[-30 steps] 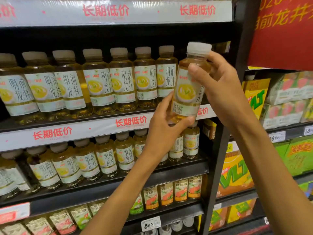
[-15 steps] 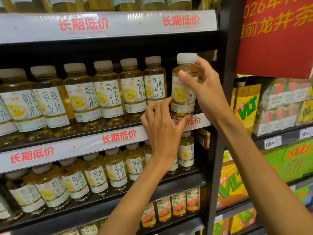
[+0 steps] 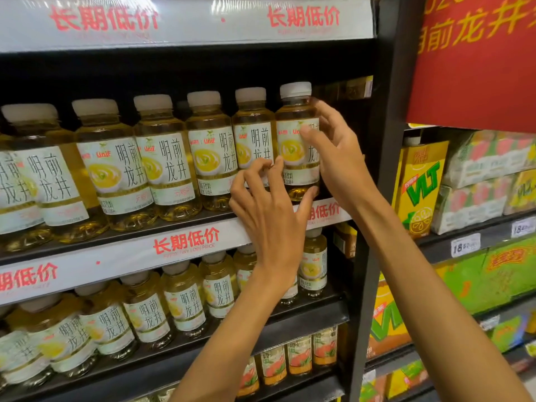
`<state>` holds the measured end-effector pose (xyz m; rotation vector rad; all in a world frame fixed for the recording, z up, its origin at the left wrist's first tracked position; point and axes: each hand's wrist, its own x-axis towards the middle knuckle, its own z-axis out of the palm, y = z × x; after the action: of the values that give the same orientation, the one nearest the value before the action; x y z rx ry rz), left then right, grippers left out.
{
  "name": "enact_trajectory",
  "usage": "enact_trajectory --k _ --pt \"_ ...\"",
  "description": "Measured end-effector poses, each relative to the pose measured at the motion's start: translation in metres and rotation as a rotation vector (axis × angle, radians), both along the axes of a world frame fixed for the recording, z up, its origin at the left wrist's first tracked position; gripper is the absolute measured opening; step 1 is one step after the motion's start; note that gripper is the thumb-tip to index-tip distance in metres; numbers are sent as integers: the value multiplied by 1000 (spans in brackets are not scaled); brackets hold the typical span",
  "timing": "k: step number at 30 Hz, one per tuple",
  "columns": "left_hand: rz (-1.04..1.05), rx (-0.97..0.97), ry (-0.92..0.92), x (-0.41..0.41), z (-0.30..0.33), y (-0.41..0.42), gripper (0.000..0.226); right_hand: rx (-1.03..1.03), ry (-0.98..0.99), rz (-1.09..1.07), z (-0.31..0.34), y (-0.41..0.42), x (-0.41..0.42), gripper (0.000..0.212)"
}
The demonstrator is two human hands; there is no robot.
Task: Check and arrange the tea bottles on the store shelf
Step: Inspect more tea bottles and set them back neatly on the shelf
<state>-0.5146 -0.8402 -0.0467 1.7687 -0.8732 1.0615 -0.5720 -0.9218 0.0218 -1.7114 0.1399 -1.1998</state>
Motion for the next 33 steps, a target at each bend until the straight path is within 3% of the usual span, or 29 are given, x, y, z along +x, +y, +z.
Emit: enact_trajectory --k 3,10,16,21,24,29,33 --pt "29 22 -7 3 -1 -3 56 32 -12 -14 -6 -2 3 57" --pt "60 75 -4 3 -1 -2 47 74 -1 12 -7 -5 10 50" --pt "-44 37 -129 1 -24 20 41 -81 59 -57 -26 7 -8 63" --pt "-171 130 -119 -1 -92 42 27 -81 -165 -206 -101 30 -42 29" --pt "-211 190 -29 -4 -121 46 28 42 -3 -222 -152 34 -47 22" --pt "-272 333 76 -9 -135 38 39 72 264 -296 -178 15 -22 45" --pt "-315 412 165 -9 -140 35 39 136 390 -258 -178 1 -2 25"
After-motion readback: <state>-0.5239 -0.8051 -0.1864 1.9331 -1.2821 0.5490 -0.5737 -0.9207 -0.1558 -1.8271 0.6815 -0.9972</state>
